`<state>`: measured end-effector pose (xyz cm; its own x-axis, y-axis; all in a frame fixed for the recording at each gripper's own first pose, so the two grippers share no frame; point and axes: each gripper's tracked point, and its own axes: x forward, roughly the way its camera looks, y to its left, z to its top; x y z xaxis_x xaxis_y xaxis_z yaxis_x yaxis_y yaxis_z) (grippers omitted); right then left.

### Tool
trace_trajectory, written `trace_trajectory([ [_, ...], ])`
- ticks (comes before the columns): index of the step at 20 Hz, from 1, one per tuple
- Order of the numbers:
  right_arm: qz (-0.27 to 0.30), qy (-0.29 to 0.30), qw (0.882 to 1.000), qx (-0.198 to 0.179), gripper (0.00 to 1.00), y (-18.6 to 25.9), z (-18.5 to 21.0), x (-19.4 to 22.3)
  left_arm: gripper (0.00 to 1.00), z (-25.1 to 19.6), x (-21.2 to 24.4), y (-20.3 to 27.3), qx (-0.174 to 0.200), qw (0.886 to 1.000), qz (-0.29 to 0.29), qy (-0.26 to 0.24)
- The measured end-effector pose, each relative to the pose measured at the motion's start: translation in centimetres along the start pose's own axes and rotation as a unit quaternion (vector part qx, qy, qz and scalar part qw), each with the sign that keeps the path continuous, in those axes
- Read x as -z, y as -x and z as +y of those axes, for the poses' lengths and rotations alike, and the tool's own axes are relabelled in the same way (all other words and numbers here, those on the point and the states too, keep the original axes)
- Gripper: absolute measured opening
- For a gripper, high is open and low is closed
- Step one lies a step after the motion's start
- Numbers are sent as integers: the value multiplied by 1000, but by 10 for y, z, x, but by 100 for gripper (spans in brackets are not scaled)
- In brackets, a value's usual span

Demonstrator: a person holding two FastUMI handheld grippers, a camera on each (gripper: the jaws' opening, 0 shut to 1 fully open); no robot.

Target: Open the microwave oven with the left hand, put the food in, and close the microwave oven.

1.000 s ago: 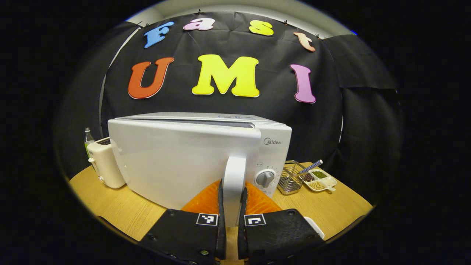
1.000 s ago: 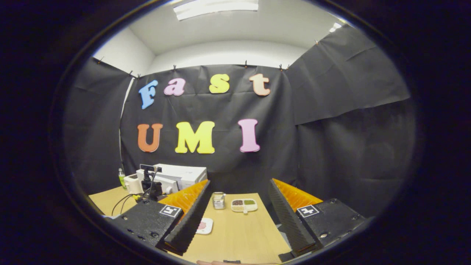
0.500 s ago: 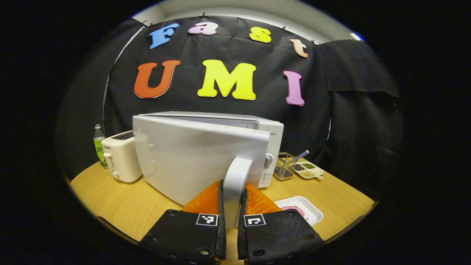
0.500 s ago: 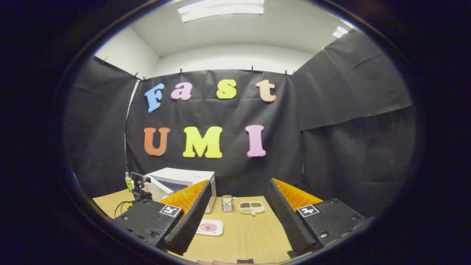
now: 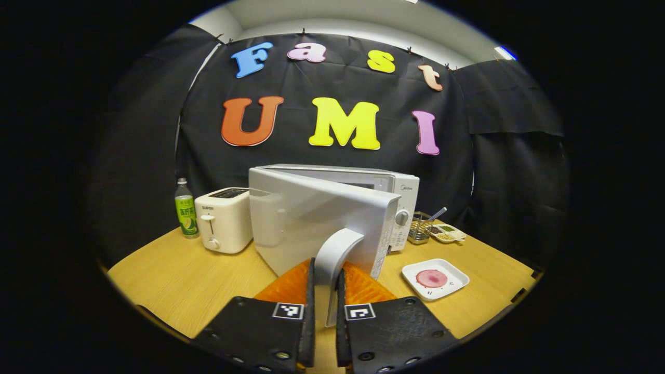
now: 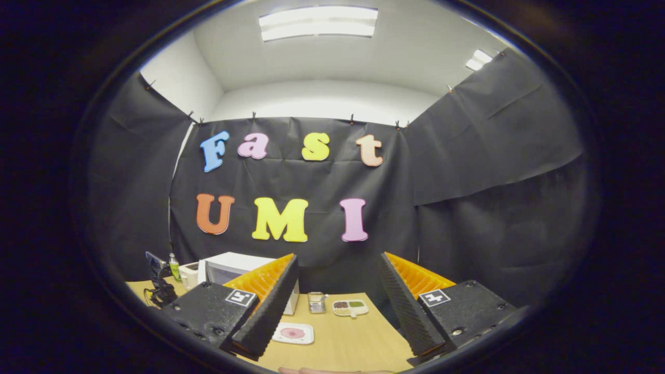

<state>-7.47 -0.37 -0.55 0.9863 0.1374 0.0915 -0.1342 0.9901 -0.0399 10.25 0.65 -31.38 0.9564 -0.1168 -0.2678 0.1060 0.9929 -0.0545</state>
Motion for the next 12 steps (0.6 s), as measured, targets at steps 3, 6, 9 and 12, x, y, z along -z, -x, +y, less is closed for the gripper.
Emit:
trace_trajectory([
  [3,10,1,1000,-12,99,-4,12,12,32,42,-6,47,-34,999,-17,10],
  [6,28,4,1000,-12,99,-14,18,28,96,72,-19,86,-62,998,-31,5],
  [9,54,0,998,-12,99,-28,25,45,93,82,-35,115,-73,997,-40,4],
  [12,86,-2,996,-18,99,-42,33,65,93,84,-53,132,-73,996,-59,9],
])
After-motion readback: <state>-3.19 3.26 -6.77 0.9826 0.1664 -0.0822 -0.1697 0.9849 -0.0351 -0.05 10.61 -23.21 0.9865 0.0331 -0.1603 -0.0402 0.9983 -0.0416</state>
